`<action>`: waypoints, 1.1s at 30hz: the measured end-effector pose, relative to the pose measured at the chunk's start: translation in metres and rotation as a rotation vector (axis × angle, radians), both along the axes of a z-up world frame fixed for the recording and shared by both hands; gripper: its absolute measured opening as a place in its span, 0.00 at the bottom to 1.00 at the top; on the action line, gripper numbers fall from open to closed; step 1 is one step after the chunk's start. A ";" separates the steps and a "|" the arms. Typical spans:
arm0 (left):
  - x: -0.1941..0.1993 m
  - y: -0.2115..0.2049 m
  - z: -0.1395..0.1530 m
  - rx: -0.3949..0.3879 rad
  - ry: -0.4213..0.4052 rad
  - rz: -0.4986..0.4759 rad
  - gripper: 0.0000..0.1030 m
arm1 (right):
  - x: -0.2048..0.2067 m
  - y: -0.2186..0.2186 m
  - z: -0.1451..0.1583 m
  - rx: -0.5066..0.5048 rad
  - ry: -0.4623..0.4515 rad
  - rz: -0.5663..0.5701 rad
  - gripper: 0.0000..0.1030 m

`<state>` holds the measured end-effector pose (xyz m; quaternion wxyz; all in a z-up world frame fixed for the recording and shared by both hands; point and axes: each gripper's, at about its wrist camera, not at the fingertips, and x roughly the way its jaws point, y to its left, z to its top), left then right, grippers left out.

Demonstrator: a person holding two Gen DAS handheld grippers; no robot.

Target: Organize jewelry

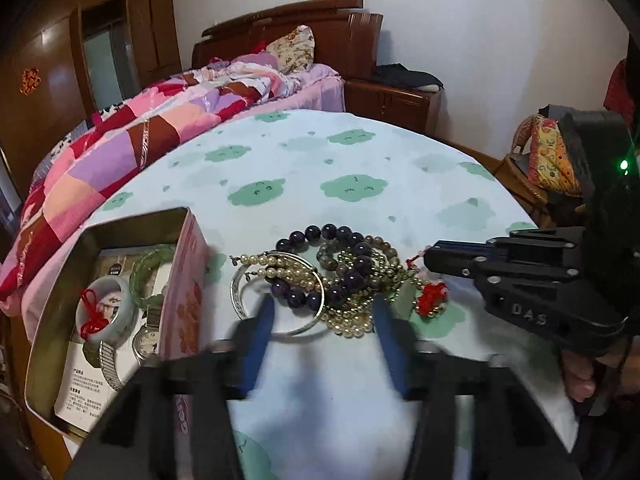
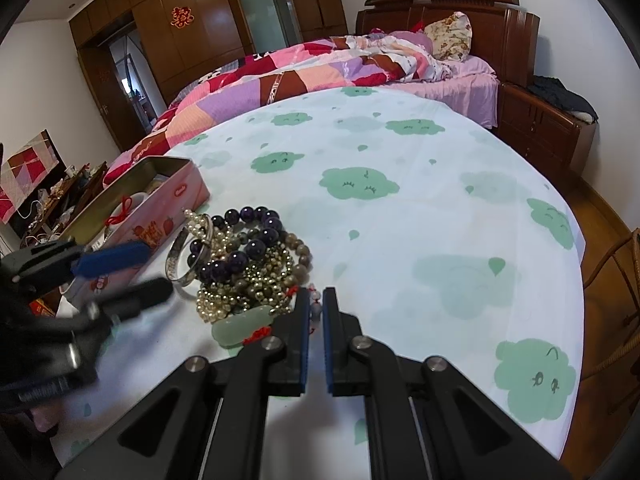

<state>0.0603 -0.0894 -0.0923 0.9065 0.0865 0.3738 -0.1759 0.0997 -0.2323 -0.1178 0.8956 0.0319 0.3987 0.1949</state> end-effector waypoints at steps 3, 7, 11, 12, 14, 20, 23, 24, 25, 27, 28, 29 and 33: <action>0.004 0.000 -0.004 -0.003 0.019 -0.005 0.52 | 0.000 0.000 -0.001 0.001 0.002 0.000 0.08; 0.010 -0.005 -0.010 0.032 0.025 -0.022 0.47 | 0.000 0.001 0.000 0.000 0.001 0.000 0.08; 0.014 -0.014 -0.022 0.086 0.053 -0.052 0.33 | 0.001 0.001 0.000 0.000 0.003 0.000 0.08; 0.016 -0.015 -0.025 0.100 0.062 -0.052 0.29 | 0.001 0.001 0.000 0.000 0.002 0.000 0.08; 0.016 -0.013 -0.023 0.099 0.059 -0.042 0.10 | 0.001 0.001 0.000 -0.001 0.001 0.000 0.08; 0.001 -0.004 -0.012 0.045 0.053 -0.044 0.02 | 0.001 0.002 -0.002 -0.003 -0.001 0.001 0.08; -0.011 0.000 0.000 0.013 0.027 -0.047 0.02 | 0.000 0.002 -0.002 -0.003 -0.010 -0.002 0.08; -0.016 0.002 0.006 0.000 0.013 -0.051 0.02 | -0.001 0.002 -0.002 -0.003 -0.013 -0.001 0.08; -0.021 0.004 0.012 -0.011 -0.005 -0.048 0.02 | -0.001 0.003 -0.002 -0.004 -0.017 0.000 0.08; -0.026 0.009 0.020 -0.028 -0.025 -0.039 0.02 | -0.003 0.004 -0.002 -0.007 -0.025 0.003 0.08; -0.028 0.011 0.024 -0.037 -0.035 -0.031 0.02 | -0.003 0.004 -0.001 -0.008 -0.028 0.005 0.08; -0.029 0.015 0.028 -0.050 -0.044 -0.022 0.02 | -0.004 0.005 0.000 -0.010 -0.034 0.008 0.08; -0.031 0.023 0.039 -0.074 -0.066 0.005 0.02 | -0.009 0.004 0.004 -0.005 -0.062 0.007 0.08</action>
